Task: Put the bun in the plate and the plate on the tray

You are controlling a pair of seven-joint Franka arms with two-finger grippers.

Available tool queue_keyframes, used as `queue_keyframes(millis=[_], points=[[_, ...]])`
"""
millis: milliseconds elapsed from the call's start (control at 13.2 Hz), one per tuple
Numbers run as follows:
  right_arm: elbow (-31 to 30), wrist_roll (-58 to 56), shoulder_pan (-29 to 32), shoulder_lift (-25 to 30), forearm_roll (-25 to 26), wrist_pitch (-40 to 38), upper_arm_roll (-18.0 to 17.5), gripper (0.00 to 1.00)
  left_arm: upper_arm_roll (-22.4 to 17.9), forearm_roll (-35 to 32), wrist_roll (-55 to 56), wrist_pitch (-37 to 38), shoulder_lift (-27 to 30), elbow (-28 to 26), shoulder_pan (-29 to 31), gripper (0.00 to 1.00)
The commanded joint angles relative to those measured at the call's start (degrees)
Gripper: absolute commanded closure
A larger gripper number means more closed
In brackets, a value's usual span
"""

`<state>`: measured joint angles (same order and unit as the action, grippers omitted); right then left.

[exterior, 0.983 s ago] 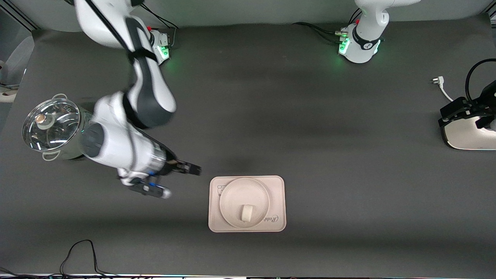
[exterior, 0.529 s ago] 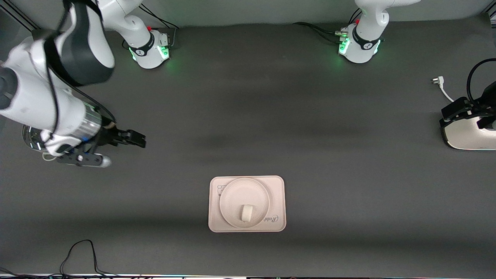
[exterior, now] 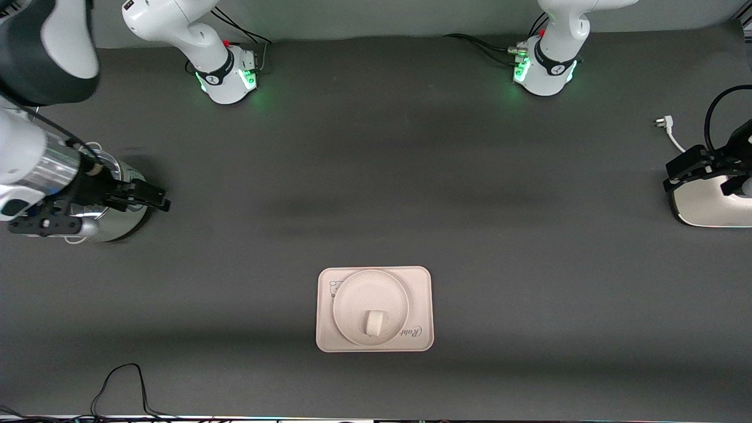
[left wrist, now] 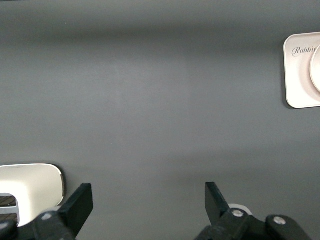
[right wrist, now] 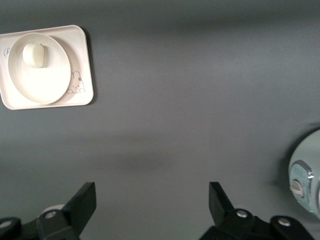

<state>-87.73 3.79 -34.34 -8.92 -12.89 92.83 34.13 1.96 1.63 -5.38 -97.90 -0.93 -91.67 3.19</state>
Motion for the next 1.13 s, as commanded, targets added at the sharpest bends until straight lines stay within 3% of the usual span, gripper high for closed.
queue_keyframes(millis=[0, 76, 227, 378, 605, 831, 1058], points=[[-0.9, -3.8, 8.1, 3.6, 1.5, -2.6, -6.7, 0.00, -0.6, -0.1, 0.0, 1.7, -0.8, 1.8, -0.8, 0.00], [-1.1, -3.9, 12.3, 4.6, 2.3, -2.7, -11.1, 0.00, -0.6, -0.3, 0.1, 1.8, -0.9, 1.7, -0.8, 0.00], [-1.6, -4.0, 23.8, 5.8, 5.3, -3.7, -23.7, 0.00, -0.5, -2.6, 0.2, 3.5, -1.0, 1.7, -1.2, 0.00], [-4.8, -3.8, 31.1, 7.6, 7.6, -2.9, -31.6, 0.00, -0.5, -2.7, 0.2, 3.8, -1.1, 1.7, -1.2, 0.00], [-12.0, -3.9, 32.9, 11.9, 8.1, 0.7, -33.0, 0.00, -0.5, -2.7, 0.2, 3.9, -1.0, 1.7, -1.3, 0.00], [-12.1, -3.8, 31.6, 12.1, 8.1, 0.4, -32.8, 0.00, -0.5, -2.7, 0.3, 3.9, -1.1, 1.7, -1.3, 0.00], [-11.9, -3.2, 28.0, 12.0, 8.1, 0.4, -30.4, 0.00, -0.5, -2.7, 0.3, 3.9, -1.1, 1.7, -1.3, 0.00]])
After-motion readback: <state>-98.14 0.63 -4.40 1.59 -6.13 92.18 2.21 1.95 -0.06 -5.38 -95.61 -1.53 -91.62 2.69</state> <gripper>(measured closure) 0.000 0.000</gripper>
